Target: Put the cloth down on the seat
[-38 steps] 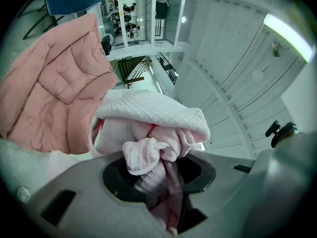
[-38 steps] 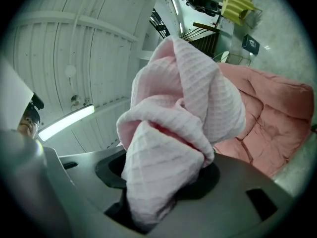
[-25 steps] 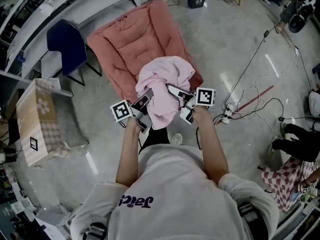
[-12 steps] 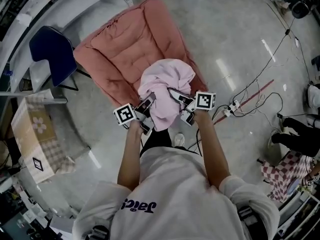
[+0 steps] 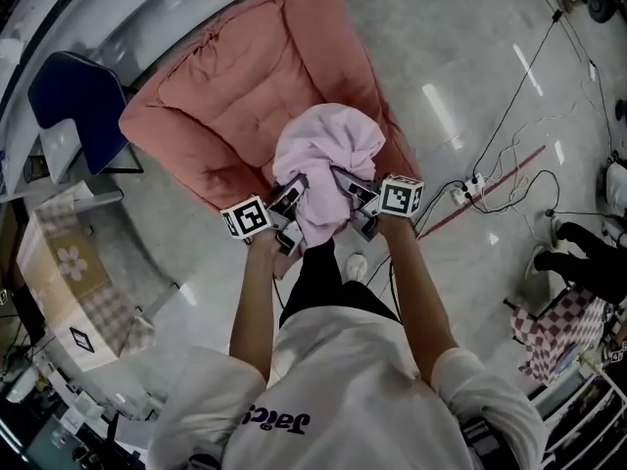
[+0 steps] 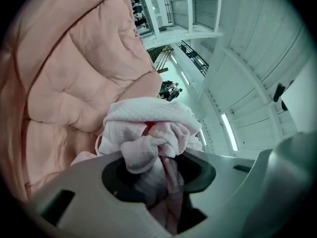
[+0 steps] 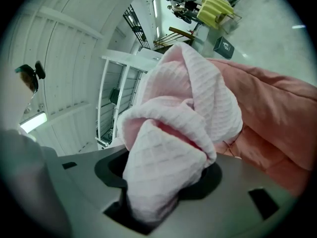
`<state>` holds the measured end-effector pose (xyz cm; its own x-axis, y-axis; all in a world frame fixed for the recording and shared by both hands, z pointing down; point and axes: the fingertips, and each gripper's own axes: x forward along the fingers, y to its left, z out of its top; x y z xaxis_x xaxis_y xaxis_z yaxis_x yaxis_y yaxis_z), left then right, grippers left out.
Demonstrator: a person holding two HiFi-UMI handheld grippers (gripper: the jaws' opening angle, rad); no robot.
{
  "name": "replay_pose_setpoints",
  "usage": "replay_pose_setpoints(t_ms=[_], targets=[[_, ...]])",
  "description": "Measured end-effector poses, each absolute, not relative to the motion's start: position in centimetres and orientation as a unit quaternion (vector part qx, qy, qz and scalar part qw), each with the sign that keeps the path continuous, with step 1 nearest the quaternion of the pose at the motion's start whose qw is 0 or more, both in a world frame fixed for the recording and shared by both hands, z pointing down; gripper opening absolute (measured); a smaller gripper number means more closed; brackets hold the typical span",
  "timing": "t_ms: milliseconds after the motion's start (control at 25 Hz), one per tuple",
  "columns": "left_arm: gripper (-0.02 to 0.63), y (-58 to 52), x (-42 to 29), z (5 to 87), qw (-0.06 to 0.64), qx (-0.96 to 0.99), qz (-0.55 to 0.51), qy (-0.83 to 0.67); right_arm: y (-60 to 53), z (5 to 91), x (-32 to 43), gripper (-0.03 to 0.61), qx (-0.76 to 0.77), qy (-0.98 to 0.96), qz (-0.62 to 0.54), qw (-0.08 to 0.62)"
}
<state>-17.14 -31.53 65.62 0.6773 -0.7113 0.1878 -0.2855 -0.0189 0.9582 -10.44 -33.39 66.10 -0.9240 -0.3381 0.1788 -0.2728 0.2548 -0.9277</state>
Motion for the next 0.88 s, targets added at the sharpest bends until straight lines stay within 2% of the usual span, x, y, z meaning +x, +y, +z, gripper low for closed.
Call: replay_pose_setpoints(t_ms=[240, 600, 880], targets=[[0.16, -34.8, -18.4, 73.1, 0.596, 0.693, -0.113, -0.39, -36.7, 74.2, -11.7, 0.239, -0.211, 0.788, -0.578, -0.009], [0.16, -38.6, -19.5, 85.7, 0.597, 0.682, -0.04, -0.42, -39.8, 87.5, -12.0, 0.239, -0.289, 0.742, -0.604, -0.016], [0.163, -38.0, -18.4, 94.6, 0.609, 0.676, 0.037, -0.413, -38.5, 96.2, -10.1, 0.248, -0.361, 0.701, -0.61, -0.084]])
